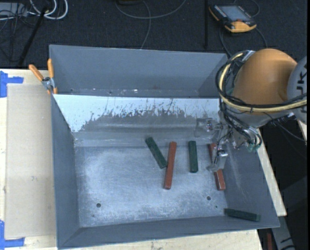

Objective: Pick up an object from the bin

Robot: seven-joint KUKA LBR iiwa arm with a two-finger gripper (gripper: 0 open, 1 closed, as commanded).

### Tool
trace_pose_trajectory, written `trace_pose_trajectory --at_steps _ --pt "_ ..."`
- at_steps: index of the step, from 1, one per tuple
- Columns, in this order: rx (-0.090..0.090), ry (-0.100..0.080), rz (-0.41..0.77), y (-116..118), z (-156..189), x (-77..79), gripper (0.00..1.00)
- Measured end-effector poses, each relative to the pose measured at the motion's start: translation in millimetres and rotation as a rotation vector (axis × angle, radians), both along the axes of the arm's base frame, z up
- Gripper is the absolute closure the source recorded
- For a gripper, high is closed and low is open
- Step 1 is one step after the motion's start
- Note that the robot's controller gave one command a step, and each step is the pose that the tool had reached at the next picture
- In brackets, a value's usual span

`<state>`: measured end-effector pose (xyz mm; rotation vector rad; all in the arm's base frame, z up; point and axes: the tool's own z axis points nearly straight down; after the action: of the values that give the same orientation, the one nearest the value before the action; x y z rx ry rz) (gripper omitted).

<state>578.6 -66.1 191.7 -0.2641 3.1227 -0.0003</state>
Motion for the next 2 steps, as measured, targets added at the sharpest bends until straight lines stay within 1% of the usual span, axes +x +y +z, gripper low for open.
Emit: trace_pose_trajectory --at_steps 1,2 --pt "-0.001 0.010 0.530 17 -21 -34.7 0.00" --pt "-0.001 0.008 0.909 -15 -115 38.6 0.00"
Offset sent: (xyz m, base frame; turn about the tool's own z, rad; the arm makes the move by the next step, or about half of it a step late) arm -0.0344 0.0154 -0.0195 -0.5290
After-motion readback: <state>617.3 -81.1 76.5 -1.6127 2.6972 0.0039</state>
